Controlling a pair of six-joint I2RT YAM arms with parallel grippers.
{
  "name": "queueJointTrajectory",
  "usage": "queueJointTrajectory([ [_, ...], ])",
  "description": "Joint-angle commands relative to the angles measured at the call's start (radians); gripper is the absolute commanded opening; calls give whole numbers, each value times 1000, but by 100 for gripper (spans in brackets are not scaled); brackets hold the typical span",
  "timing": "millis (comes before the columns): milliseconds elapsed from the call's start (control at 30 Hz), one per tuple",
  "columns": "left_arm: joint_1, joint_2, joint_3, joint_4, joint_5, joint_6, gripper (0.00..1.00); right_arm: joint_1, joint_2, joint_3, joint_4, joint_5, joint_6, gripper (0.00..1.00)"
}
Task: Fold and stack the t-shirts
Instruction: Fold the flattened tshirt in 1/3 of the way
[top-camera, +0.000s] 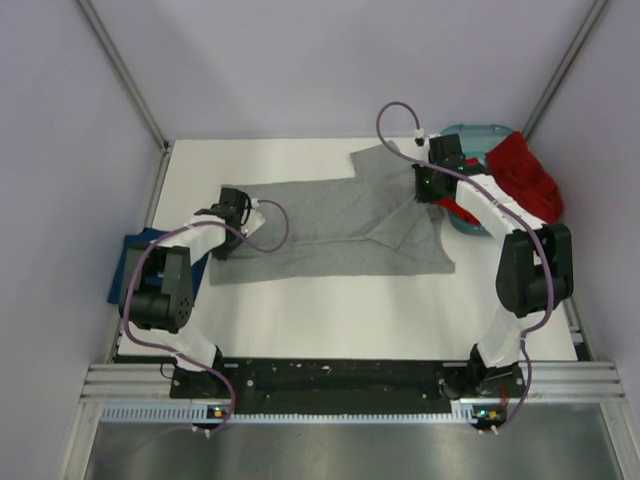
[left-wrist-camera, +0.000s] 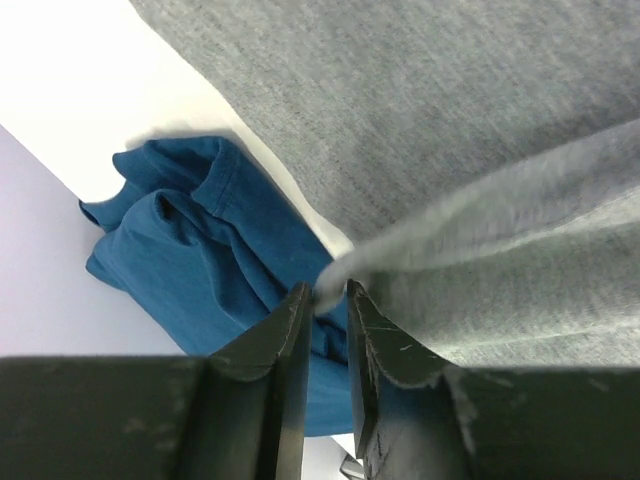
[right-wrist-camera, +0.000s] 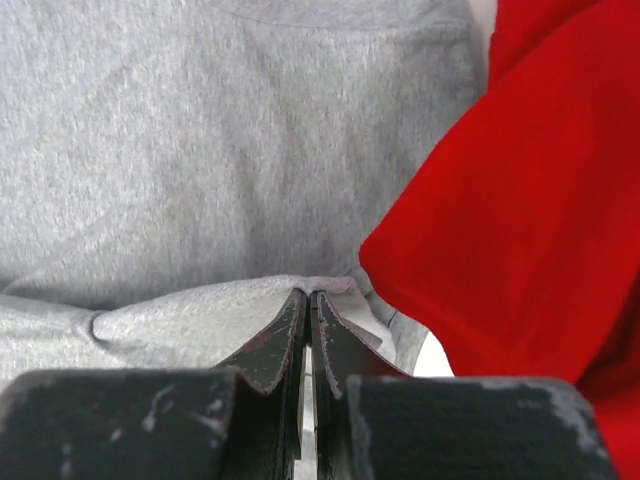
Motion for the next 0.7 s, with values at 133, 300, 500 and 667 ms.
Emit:
queueJointTrajectory([
  [133, 13, 24, 133, 100, -134, -59, 44, -2, 154, 194, 29, -24, 1, 38],
  [300, 14, -36, 224, 11, -42, -93, 50, -1, 75, 224, -14, -26, 69, 55],
  [500, 11, -182, 80, -112, 203, -42, 48, 64, -126, -77, -28, -67, 276, 54],
  [667, 11, -179, -58, -64, 118, -36, 34, 157, -87, -175, -25, -110, 325, 54],
])
